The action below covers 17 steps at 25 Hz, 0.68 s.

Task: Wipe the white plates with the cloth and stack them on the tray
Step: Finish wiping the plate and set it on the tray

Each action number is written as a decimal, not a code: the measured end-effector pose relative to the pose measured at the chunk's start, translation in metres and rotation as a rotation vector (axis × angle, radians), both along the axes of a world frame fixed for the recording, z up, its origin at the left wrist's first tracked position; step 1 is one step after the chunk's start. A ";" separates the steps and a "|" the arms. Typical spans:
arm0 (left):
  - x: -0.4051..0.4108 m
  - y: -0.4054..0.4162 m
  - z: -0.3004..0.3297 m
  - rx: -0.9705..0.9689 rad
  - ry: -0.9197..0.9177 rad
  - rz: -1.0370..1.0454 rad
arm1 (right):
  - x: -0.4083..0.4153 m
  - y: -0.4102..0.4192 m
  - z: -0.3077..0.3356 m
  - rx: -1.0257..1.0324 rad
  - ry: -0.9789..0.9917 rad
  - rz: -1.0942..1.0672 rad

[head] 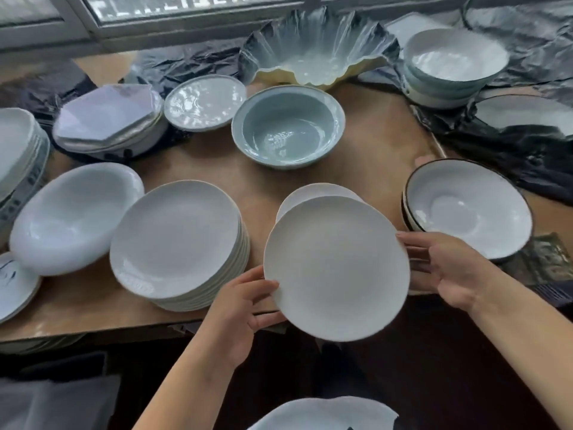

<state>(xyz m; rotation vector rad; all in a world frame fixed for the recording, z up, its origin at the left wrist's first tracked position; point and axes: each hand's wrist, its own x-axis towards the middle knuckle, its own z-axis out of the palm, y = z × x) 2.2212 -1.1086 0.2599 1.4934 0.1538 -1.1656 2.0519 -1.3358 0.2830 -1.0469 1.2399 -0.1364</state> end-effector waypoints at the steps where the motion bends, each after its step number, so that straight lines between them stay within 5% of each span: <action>1: 0.003 -0.015 -0.001 0.015 0.010 0.022 | 0.010 -0.018 -0.005 0.004 0.007 0.015; 7: 0.021 -0.081 -0.023 0.117 0.010 0.085 | 0.072 -0.102 -0.033 0.088 0.077 0.147; 17: 0.037 -0.101 -0.028 0.237 -0.030 0.116 | 0.100 -0.126 -0.057 0.113 0.116 0.243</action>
